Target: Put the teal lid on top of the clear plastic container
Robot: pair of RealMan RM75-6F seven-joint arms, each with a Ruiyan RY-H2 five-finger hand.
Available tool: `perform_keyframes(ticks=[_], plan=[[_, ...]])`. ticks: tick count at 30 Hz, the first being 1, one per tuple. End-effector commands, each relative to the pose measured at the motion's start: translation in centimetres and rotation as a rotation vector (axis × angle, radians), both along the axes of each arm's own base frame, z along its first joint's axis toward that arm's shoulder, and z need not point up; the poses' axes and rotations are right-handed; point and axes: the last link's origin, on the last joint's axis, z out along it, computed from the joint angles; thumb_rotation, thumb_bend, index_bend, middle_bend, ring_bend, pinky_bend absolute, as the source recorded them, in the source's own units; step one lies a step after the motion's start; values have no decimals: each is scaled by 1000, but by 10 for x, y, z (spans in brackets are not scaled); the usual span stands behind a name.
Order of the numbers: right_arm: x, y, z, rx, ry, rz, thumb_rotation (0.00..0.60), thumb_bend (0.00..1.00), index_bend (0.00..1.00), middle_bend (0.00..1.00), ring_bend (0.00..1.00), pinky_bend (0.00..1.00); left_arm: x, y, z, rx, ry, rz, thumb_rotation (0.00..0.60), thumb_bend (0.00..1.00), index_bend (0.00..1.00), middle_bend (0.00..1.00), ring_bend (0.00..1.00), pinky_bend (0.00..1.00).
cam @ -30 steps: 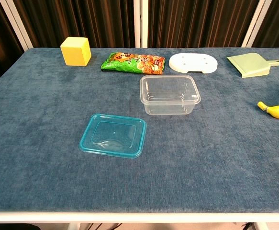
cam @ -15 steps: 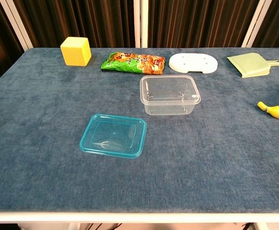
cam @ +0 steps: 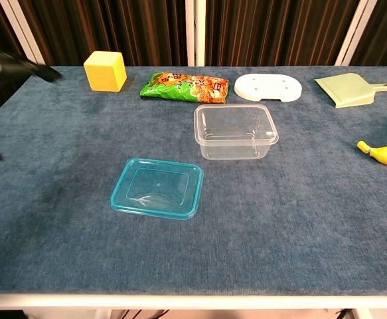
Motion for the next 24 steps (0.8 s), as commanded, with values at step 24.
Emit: perform_keyframes(ticks=[24], plan=[[-18, 3, -4, 1, -31, -41, 600, 89, 0, 115, 0, 0, 98, 14, -122, -206, 183, 148, 600, 27, 13, 8, 0, 69]])
